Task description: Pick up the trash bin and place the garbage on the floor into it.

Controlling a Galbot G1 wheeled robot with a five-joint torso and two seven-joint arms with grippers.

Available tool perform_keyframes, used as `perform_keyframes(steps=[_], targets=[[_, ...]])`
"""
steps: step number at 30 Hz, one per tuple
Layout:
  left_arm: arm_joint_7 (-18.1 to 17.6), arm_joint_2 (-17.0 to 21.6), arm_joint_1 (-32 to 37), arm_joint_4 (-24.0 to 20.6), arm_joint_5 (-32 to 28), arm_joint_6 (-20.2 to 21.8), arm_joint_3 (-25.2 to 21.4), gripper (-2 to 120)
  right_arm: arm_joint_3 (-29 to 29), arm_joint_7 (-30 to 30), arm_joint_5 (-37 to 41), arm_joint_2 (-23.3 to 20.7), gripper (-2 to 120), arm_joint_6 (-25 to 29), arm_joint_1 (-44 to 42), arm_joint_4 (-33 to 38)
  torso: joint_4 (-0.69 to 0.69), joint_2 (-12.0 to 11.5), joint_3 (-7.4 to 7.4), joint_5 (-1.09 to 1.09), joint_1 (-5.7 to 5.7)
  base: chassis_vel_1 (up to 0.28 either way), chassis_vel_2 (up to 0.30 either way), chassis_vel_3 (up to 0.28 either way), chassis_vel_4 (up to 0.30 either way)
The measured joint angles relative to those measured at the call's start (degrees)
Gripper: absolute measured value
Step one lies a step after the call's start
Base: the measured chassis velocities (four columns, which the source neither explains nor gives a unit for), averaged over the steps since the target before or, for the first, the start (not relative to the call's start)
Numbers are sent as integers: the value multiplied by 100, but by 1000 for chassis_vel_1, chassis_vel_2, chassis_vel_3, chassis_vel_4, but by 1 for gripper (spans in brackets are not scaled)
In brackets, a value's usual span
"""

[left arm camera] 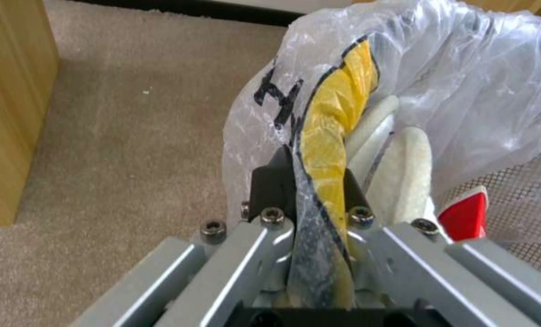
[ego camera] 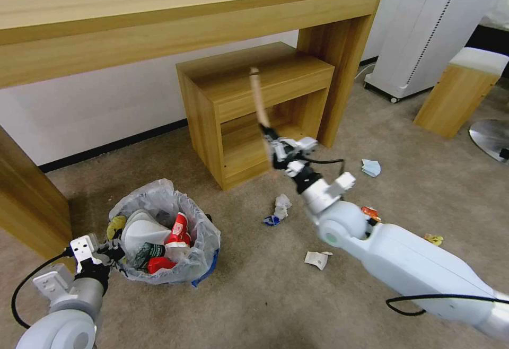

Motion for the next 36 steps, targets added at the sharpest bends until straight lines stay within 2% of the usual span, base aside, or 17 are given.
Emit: perform_keyframes(steps=[3,4,6,12,15,16,20,28,36], targets=[[-2,-15,-10,-20,1,7,2,3,-767,-61,50,338,0,84,758,-255,1,0,-1,-1,0,0,0,0,0],[-2,-15,-10,-20,1,7,2,3,-767,-61,50,338,0,84,758,-255,1,0,-1,-1,0,0,0,0,0],[-3,-25,-22,-31,-4,10,-3,3,-1184,-76,62,608,0,137,1112,-452,2,0,0,-1,0,0,0,0,0],[-6,-23,-36,-39,-30,10,-36,3,-1711,-110,42,990,0,183,1352,-722,1,1,0,-1,0,0,0,0,0],[-9,-31,-64,-57,-53,10,-40,3,-2008,-148,-13,1353,0,261,1434,-972,0,1,-1,0,0,0,0,0,0],[-9,-31,-64,-57,-53,10,-40,3,-2008,-148,-13,1353,0,261,1434,-972,0,1,-1,0,0,0,0,0,0],[-11,-56,-62,-85,-61,13,-41,3,-2342,-196,-53,1827,0,336,1526,-1324,2,1,0,-1,0,0,0,0,0],[-11,-83,-59,-133,-72,13,-44,3,-2579,-234,-302,2285,0,495,1475,-1832,1,1,-1,0,0,0,0,0,0],[-10,-60,-44,-177,-115,14,-62,3,-2623,-291,-452,2456,0,573,1338,-2079,1,1,-1,0,0,0,0,0,0]])
